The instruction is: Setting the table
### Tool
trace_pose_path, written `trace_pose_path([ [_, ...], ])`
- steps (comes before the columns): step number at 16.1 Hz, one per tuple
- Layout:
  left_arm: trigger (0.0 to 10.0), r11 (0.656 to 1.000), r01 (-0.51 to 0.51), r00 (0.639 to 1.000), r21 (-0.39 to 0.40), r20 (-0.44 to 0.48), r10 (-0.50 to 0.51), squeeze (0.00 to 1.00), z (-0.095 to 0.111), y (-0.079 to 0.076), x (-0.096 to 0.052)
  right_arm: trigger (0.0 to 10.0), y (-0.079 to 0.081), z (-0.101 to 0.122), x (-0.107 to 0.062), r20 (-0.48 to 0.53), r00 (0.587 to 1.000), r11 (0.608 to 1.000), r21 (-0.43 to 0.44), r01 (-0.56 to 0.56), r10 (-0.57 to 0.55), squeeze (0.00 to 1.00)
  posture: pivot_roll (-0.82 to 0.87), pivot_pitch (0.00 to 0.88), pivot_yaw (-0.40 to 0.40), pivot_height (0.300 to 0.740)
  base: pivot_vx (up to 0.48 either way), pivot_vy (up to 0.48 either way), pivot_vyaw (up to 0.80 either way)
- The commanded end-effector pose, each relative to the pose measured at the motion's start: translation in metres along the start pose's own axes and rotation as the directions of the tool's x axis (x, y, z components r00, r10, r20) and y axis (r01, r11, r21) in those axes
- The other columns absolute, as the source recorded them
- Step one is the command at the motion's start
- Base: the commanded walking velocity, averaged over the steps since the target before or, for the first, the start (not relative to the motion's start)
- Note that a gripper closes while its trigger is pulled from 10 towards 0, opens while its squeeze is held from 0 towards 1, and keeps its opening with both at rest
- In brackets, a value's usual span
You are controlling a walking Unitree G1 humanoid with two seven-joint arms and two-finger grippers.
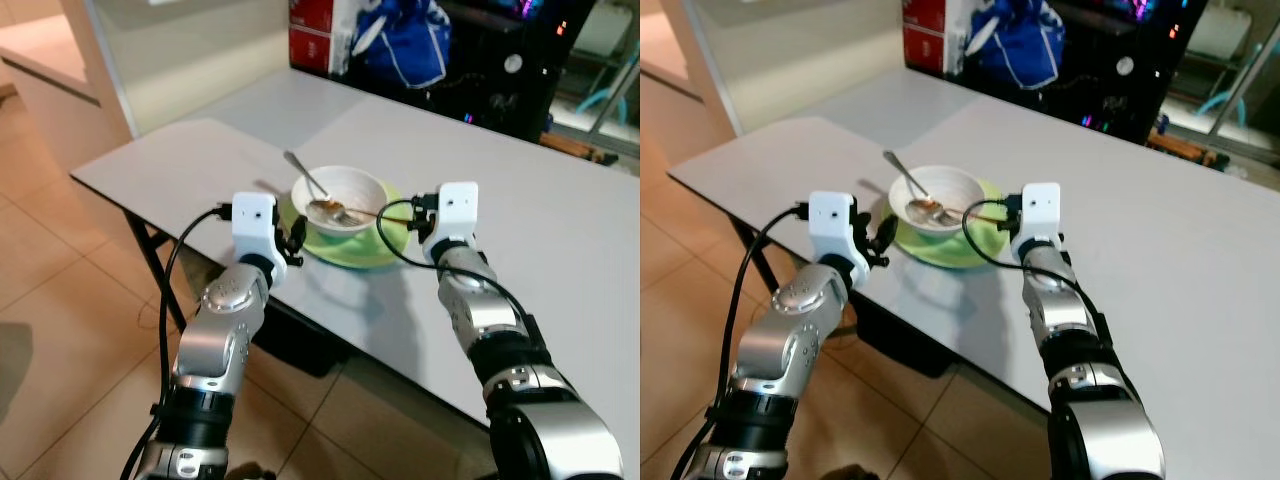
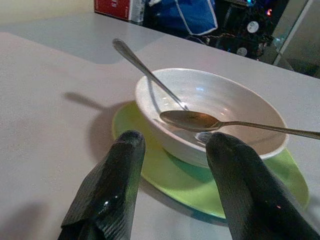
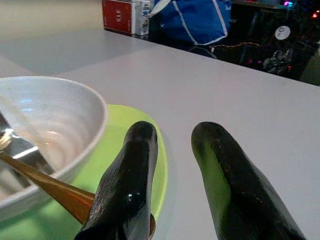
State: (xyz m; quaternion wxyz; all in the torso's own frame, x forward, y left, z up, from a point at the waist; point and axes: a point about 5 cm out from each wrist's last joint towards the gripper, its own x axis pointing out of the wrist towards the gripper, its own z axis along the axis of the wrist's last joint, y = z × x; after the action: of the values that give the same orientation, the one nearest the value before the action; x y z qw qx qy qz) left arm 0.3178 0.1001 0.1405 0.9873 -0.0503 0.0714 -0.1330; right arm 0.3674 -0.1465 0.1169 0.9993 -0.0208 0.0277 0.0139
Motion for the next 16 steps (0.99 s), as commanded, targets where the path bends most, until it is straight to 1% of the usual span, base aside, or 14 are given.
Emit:
trace_pose_path([
  [1, 10.0, 1.000, 0.014, 1.000, 0.006, 0.008, -0.014, 0.00, 0.004, -0.004, 0.002, 10.0, -0.017, 0.022, -0.001, 0.136, 0.989, 0.999, -0.002, 0.054, -0.053, 0.00, 0.00, 0.000, -0.026, 0.740, 0.000, 0.000, 0.00],
  [2, 10.0, 1.000, 0.012, 1.000, 0.002, 0.019, -0.012, 0.00, 0.004, -0.004, 0.001, 10.0, -0.033, 0.039, -0.003, 0.240, 0.966, 0.995, 0.000, 0.103, -0.100, 0.00, 0.00, 0.000, -0.026, 0.740, 0.000, 0.000, 0.00],
  [3, 10.0, 1.000, 0.010, 0.999, 0.006, 0.034, -0.010, 0.00, 0.005, -0.004, 0.001, 10.0, -0.042, 0.046, -0.006, 0.282, 0.951, 0.992, -0.004, 0.129, -0.123, 0.00, 0.00, 0.000, -0.027, 0.740, 0.000, 0.000, 0.00],
  [5, 10.0, 1.000, -0.011, 0.995, 0.028, 0.104, 0.008, 0.00, 0.010, -0.001, -0.006, 10.0, -0.055, 0.044, -0.016, 0.310, 0.943, 0.989, -0.032, 0.142, -0.126, 0.00, 0.00, 0.000, -0.028, 0.740, 0.000, 0.000, 0.00],
  [6, 10.0, 1.000, -0.009, 0.993, 0.024, 0.116, 0.007, 0.00, 0.012, 0.000, -0.008, 10.0, -0.058, 0.042, -0.020, 0.310, 0.943, 0.989, -0.048, 0.139, -0.118, 0.00, -0.01, 0.000, -0.028, 0.740, 0.000, 0.000, 0.00],
  [7, 10.0, 1.000, -0.012, 0.990, 0.029, 0.140, 0.008, 0.00, 0.014, 0.001, -0.012, 10.0, -0.063, 0.036, -0.029, 0.314, 0.944, 0.989, -0.072, 0.133, -0.104, 0.00, -0.01, 0.000, -0.024, 0.740, 0.000, 0.000, 0.00],
  [8, 10.0, 1.000, 0.004, 0.986, 0.030, 0.166, -0.009, 0.00, 0.018, 0.000, -0.016, 10.0, -0.074, 0.026, -0.038, 0.301, 0.947, 0.987, -0.071, 0.142, -0.114, 0.00, -0.01, 0.000, -0.019, 0.740, 0.000, 0.000, 0.00],
  [9, 10.0, 0.999, 0.015, 0.986, 0.034, 0.167, -0.020, 0.00, 0.019, -0.001, -0.017, 10.0, -0.081, 0.017, -0.045, 0.280, 0.951, 0.985, -0.069, 0.158, -0.133, 0.00, -0.01, 0.000, -0.019, 0.740, 0.000, 0.000, 0.00],
  [11, 10.0, 0.999, 0.009, 0.985, 0.051, 0.172, -0.017, 0.00, 0.015, 0.004, -0.025, 10.0, -0.092, -0.005, -0.061, 0.227, 0.962, 0.983, -0.073, 0.169, -0.149, 0.00, -0.01, 0.000, -0.013, 0.740, 0.000, 0.000, 0.00],
  [12, 10.0, 0.999, -0.002, 0.986, 0.053, 0.169, -0.007, 0.00, 0.011, 0.010, -0.033, 10.0, -0.098, -0.021, -0.074, 0.194, 0.972, 0.981, -0.113, 0.157, -0.133, 0.00, -0.01, 0.000, -0.012, 0.740, 0.000, 0.000, 0.00],
  [13, 10.0, 0.998, -0.010, 0.986, 0.058, 0.165, 0.000, 0.00, 0.009, 0.013, -0.039, 10.0, -0.101, -0.028, -0.082, 0.183, 0.975, 0.980, -0.128, 0.153, -0.128, 0.00, -0.01, 0.000, -0.007, 0.740, 0.000, 0.000, 0.00],
  [14, 10.0, 0.997, -0.026, 0.987, 0.074, 0.158, 0.014, 0.00, 0.006, 0.021, -0.050, 10.0, -0.108, -0.040, -0.098, 0.170, 0.978, 0.975, -0.162, 0.152, -0.124, 0.00, -0.01, 0.000, -0.001, 0.740, 0.000, 0.000, 0.00],
  [15, 10.0, 0.992, -0.036, 0.990, 0.118, 0.143, 0.019, 0.00, -0.002, 0.028, -0.062, 10.0, -0.113, -0.057, -0.117, 0.128, 0.985, 0.971, -0.195, 0.139, -0.115, 0.00, -0.01, 0.000, 0.003, 0.740, 0.000, 0.000, 0.00],
  [16, 10.0, 0.989, -0.041, 0.992, 0.141, 0.124, 0.023, 0.00, -0.012, 0.031, -0.071, 10.0, -0.113, -0.070, -0.131, 0.081, 0.993, 0.971, -0.214, 0.107, -0.091, 0.00, -0.01, 0.000, 0.005, 0.740, 0.000, 0.000, 0.00],
])
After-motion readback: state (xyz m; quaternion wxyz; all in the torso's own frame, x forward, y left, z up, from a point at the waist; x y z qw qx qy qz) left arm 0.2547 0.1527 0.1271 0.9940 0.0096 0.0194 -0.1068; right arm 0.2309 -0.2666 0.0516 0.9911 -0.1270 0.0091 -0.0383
